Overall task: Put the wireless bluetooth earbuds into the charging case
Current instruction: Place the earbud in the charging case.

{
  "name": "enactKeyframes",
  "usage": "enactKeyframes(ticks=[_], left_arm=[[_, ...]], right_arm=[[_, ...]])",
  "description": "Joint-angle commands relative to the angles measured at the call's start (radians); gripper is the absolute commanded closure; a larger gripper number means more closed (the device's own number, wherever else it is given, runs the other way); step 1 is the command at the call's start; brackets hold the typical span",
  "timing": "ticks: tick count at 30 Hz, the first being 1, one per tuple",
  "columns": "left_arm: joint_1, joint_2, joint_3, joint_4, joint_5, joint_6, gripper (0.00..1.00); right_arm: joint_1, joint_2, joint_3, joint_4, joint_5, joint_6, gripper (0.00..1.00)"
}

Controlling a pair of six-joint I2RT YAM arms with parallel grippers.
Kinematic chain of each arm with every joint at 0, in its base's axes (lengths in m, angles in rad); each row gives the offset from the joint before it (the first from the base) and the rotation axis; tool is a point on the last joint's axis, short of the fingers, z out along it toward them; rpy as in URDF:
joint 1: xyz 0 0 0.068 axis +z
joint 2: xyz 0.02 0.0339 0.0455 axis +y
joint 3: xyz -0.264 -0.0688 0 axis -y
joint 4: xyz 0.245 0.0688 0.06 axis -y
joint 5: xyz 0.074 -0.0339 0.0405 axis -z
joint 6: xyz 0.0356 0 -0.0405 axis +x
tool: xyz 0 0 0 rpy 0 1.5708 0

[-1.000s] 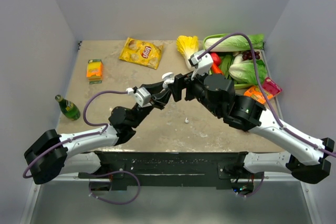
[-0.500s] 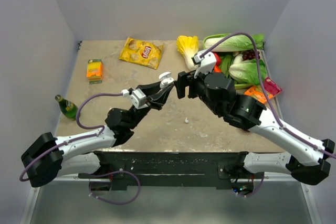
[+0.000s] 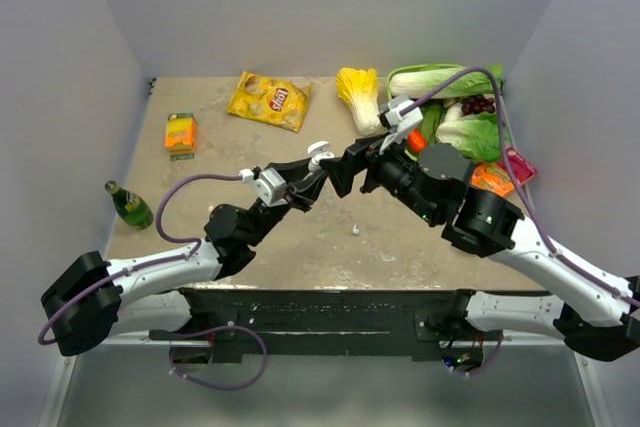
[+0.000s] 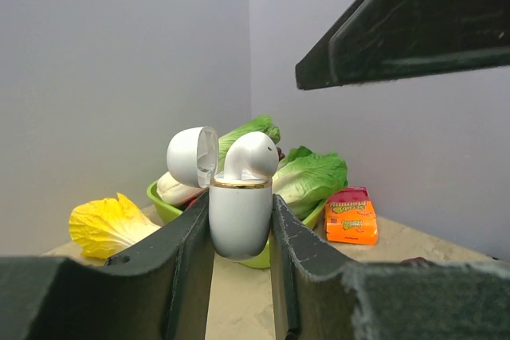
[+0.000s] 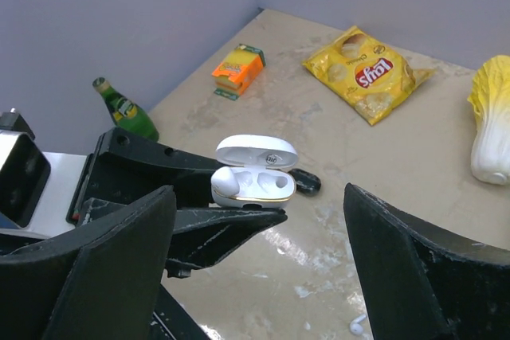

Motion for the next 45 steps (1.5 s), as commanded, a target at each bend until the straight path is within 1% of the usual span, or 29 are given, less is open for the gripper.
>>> enactKeyframes(ticks=[1, 8, 21, 45], left_arm=[[-0.001, 0.002, 0.033, 0.04, 0.012, 0.02, 1.0], [-0.001, 0.007, 0.03, 0.054, 0.036, 0.014, 1.0], [-0.001, -0.01, 0.024, 0.068, 0.047, 0.014, 1.0], [-0.001, -0.036, 0.024, 0.068, 0.045, 0.018, 1.0]], right_arm=[[-0.004, 0.047, 0.053, 0.012, -0.014, -0.01, 0.11], [-0.004, 0.08, 0.059, -0.004, 0.03, -0.013, 0.11], [-0.004, 0.082, 0.04, -0.027, 0.098, -0.014, 0.12], [-0.004, 0.056, 0.013, -0.039, 0.122, -0.013, 0.12]])
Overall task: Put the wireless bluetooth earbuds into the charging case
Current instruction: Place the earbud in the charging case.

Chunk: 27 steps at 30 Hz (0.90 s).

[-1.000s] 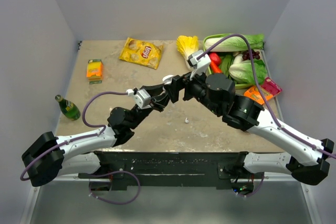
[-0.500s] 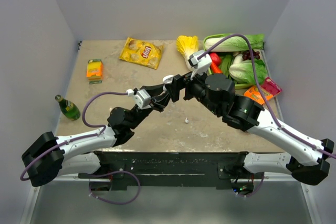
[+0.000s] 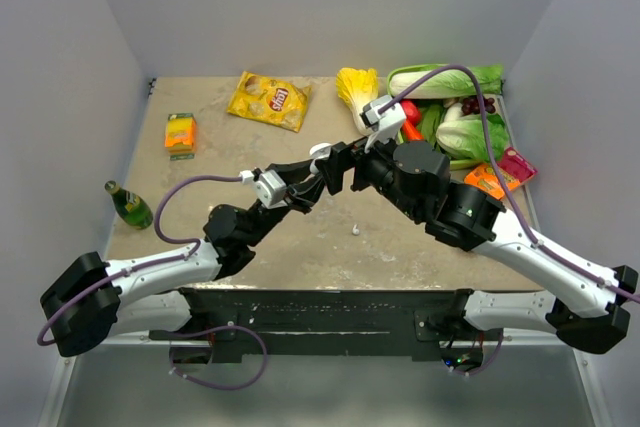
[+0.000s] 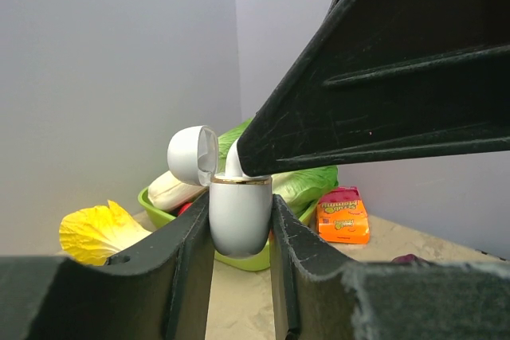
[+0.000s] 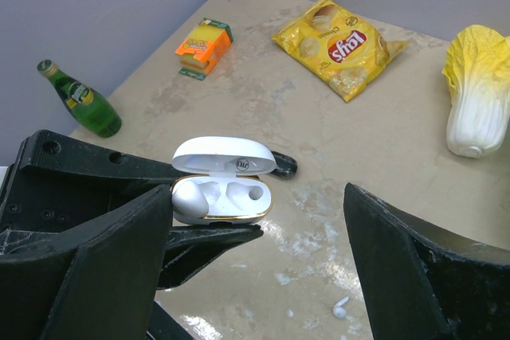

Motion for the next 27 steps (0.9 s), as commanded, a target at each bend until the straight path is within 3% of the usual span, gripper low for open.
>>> enactKeyframes(ticks=[1, 27], left_arm=[[-0.001, -0.032, 0.025, 0.07, 0.008, 0.018, 1.0], [-0.001, -0.03, 0.029, 0.07, 0.031, 0.021, 1.0]], right_arm=[[-0.004, -0.029, 0.002, -0.005, 0.049, -0.012, 0.12], [-0.004, -0.04, 0.001, -0.009, 0.043, -0.007, 0.1]])
